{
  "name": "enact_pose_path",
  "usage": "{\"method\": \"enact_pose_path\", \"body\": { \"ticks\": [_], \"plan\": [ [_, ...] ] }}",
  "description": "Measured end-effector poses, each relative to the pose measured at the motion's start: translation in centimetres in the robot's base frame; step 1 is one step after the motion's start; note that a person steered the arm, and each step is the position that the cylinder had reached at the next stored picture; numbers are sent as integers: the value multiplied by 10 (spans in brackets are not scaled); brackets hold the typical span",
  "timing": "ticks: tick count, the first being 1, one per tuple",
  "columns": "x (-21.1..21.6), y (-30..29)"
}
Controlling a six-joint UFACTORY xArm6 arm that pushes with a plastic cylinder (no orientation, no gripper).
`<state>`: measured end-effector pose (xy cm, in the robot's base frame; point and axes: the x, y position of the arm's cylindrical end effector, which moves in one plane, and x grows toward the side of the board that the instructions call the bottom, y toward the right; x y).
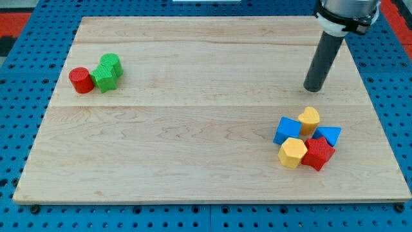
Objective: Push the green star into the blue cube
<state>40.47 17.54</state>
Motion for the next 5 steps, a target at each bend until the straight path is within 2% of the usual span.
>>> {"method": "enact_pose_path", "body": {
  "ticks": [1, 3, 5],
  "plan": [
    [-15, -58],
    [-49, -98],
    [-74, -170]
  ]
}}
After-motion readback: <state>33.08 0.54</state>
